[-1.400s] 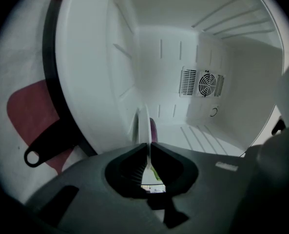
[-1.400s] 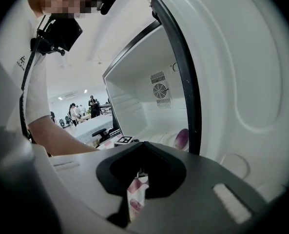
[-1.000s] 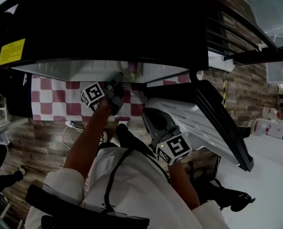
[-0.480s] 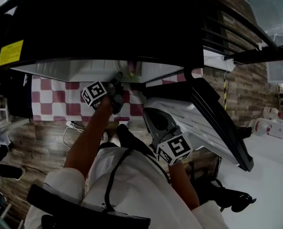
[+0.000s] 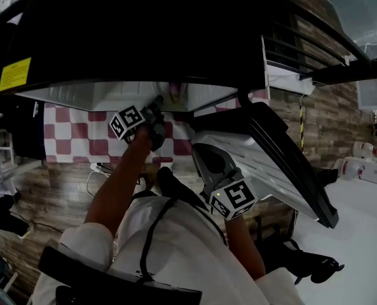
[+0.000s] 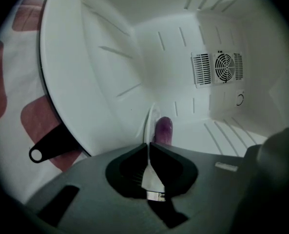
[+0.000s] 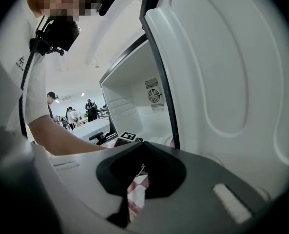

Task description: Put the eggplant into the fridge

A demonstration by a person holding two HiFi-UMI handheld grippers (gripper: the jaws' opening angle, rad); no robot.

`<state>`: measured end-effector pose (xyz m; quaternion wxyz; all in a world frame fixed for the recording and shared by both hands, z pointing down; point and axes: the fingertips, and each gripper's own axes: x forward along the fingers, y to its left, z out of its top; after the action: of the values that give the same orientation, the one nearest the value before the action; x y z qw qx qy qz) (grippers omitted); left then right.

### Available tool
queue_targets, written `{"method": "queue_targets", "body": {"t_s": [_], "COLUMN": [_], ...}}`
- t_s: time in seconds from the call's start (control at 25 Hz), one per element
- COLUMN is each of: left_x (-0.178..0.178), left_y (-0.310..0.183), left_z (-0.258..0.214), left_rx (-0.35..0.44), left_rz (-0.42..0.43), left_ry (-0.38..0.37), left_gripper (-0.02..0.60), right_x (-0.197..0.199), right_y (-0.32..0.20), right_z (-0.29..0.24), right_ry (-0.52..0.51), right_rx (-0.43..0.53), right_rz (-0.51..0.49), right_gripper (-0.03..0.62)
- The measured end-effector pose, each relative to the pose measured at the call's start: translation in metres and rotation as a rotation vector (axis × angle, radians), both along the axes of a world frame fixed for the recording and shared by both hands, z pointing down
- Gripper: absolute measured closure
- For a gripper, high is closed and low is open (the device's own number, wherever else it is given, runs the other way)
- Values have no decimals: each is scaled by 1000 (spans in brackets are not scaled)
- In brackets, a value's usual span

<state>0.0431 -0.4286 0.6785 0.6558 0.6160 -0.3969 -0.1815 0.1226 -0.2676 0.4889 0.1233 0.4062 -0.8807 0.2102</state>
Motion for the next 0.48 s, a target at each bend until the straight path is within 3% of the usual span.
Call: {"method": "queue_targets", "body": {"t_s": [0.36,0.48], "left_x": [1,4], "left_y": [-3,-6], "left_z": [3,-3], "left_rx": [-39,-28], "left_rz": [34,48], "left_ry": [-80,-88], "left_gripper": [555,484], "right_x": [0,1], "right_y": [1,0], "right_z": [-3,-3], "right_ry": [-20,-27], "right_rx": [8,12], "right_rz": [3,9], "right_gripper": [588,588]}}
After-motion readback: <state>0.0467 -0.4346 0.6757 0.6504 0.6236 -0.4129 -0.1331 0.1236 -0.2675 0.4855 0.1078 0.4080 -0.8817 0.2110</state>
